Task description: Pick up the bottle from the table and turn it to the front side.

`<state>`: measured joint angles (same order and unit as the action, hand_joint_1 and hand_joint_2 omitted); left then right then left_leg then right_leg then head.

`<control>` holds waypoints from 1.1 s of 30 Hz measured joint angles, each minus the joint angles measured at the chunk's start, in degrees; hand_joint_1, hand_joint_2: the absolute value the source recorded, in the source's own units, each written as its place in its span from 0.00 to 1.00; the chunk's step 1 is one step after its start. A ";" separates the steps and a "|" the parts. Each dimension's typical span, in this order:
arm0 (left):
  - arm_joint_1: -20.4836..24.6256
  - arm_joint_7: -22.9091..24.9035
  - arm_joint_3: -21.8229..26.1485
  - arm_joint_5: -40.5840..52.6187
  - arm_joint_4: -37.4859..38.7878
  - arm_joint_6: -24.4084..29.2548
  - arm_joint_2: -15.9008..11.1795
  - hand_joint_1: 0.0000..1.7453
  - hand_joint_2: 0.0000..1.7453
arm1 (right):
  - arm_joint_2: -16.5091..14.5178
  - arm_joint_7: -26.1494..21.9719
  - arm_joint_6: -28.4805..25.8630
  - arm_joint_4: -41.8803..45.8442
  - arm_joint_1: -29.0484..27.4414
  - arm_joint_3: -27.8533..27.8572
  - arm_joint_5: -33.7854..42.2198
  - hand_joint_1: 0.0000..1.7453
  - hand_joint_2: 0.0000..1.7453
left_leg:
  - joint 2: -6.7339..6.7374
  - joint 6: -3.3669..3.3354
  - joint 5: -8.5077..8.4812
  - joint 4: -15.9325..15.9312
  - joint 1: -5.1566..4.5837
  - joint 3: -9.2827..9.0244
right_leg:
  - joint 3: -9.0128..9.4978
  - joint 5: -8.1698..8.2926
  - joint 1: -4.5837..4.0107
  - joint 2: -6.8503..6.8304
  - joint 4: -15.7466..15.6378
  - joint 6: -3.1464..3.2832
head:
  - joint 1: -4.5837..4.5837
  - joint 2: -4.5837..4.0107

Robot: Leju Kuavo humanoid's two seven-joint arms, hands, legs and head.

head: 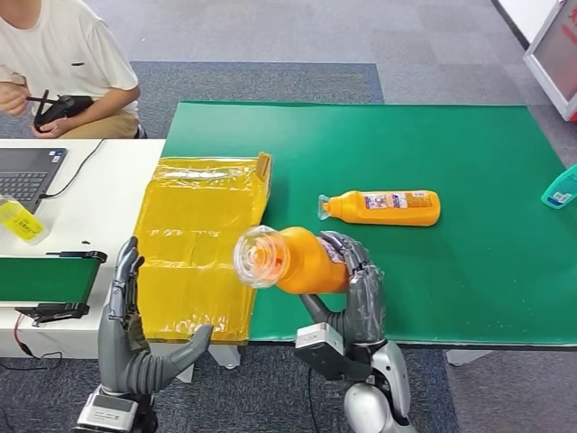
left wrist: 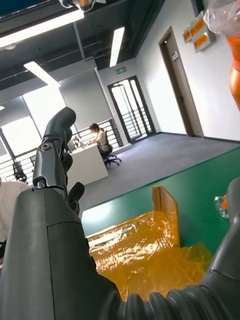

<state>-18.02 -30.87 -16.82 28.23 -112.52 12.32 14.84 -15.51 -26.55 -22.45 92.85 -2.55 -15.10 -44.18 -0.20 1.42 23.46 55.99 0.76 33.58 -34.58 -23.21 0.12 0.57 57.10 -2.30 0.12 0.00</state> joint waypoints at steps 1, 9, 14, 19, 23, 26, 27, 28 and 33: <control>0.00 0.04 -0.26 0.03 -0.15 0.15 -0.03 0.00 1.00 | 0.04 0.17 -0.36 0.50 -0.09 -0.32 -0.35 1.00 1.00 | 0.00 0.00 0.00 0.00 0.00 0.00 | 0.00 0.00 0.00 0.00 0.00 0.00 | 0.01 0.00; 1.22 3.18 -3.97 -4.09 -0.08 -3.56 -1.19 0.00 1.00 | 0.76 1.51 -7.56 3.03 -0.16 -3.48 -9.97 1.00 1.00 | 0.00 0.00 -0.01 0.00 0.00 0.00 | -0.03 0.02 0.00 0.00 0.00 0.02 | -0.01 0.00; 5.52 4.05 -7.76 -12.21 2.97 -10.43 -2.22 0.00 1.00 | 1.19 1.52 -8.86 2.92 0.50 -5.02 -9.46 1.00 1.00 | 0.00 -0.01 -0.03 0.00 -0.01 0.02 | -0.03 0.08 0.00 0.00 0.00 -0.02 | -0.01 0.00; 9.61 3.93 -10.43 -15.04 6.29 -10.84 -2.62 0.00 1.00 | 1.37 0.58 -8.86 2.12 1.59 -6.59 -7.82 1.00 1.00 | 0.00 0.01 -0.06 0.00 -0.01 0.03 | -0.05 0.11 0.00 0.01 0.00 -0.02 | 0.00 0.00; 11.18 3.92 -11.61 -15.34 7.65 -10.57 -2.79 0.00 1.00 | 1.42 0.42 -8.87 1.39 2.25 -7.91 -7.31 1.00 1.00 | 0.00 0.00 -0.08 0.00 -0.01 0.05 | -0.05 0.11 0.00 0.00 0.00 -0.03 | -0.01 0.00; 11.75 3.95 -12.13 -15.39 8.17 -10.35 -2.77 0.00 1.00 | 1.50 0.26 -8.90 0.89 2.56 -8.62 -7.26 1.00 1.00 | 0.00 0.00 -0.08 0.00 -0.01 0.07 | -0.06 0.11 0.00 0.00 0.01 -0.03 | 0.00 0.00; 11.84 4.01 -12.27 -15.27 8.21 -10.15 -2.77 0.00 1.00 | 1.53 0.20 -8.92 0.70 2.67 -8.87 -7.27 1.00 1.00 | 0.00 0.00 -0.08 0.00 -0.01 0.07 | -0.06 0.11 0.00 0.00 0.01 -0.03 | -0.01 0.00; 11.93 4.05 -12.41 -15.05 8.23 -9.82 -2.76 0.00 1.00 | 1.58 0.16 -8.95 0.47 2.81 -9.17 -7.30 1.00 1.00 | 0.00 0.00 -0.08 0.00 -0.01 0.08 | -0.06 0.10 0.00 0.00 0.00 -0.03 | -0.01 0.00; 14.00 3.14 -13.89 -13.58 8.65 -7.00 -2.66 0.00 1.00 | 1.80 0.64 -9.04 -2.53 4.10 -11.08 -6.78 1.00 1.00 | 0.00 0.00 -0.08 0.00 -0.01 0.10 | -0.07 0.11 0.00 0.00 0.00 -0.04 | -0.01 0.00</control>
<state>-4.02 -27.73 -30.71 14.65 -103.87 5.32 12.17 -13.71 -25.91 -31.49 90.32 1.55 -26.18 -50.95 -0.20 1.41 23.38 55.99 0.75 33.67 -34.65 -23.10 0.12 0.57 57.11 -2.34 0.12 0.00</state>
